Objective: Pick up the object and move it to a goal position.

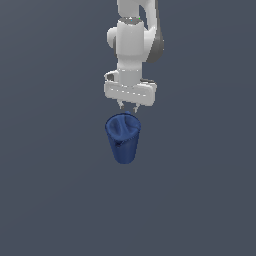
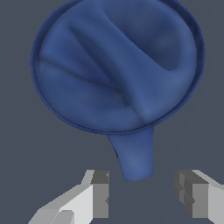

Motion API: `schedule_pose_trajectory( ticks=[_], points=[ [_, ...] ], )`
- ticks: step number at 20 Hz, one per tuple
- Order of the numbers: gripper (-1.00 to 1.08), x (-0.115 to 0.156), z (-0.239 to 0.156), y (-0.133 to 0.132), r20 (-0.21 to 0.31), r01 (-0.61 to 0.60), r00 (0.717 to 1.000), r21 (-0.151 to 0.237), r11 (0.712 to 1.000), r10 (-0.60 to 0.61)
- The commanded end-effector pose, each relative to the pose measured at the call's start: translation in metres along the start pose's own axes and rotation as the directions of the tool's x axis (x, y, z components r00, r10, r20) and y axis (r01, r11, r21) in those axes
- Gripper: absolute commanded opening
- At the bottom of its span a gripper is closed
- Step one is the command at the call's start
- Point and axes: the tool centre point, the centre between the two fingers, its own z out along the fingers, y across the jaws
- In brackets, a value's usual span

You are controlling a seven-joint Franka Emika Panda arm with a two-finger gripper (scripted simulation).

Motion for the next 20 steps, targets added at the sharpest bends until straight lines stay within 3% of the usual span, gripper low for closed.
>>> schedule_pose_trajectory(
  ticks=[1,20],
  points=[
    [0.28,-0.003,0.003,0.001,-0.018,-0.026,1.0,0.008,1.0,0.026],
    [0.28,-0.009,0.023,0.002,-0.043,-0.065,0.997,0.023,0.998,0.066]
  ],
)
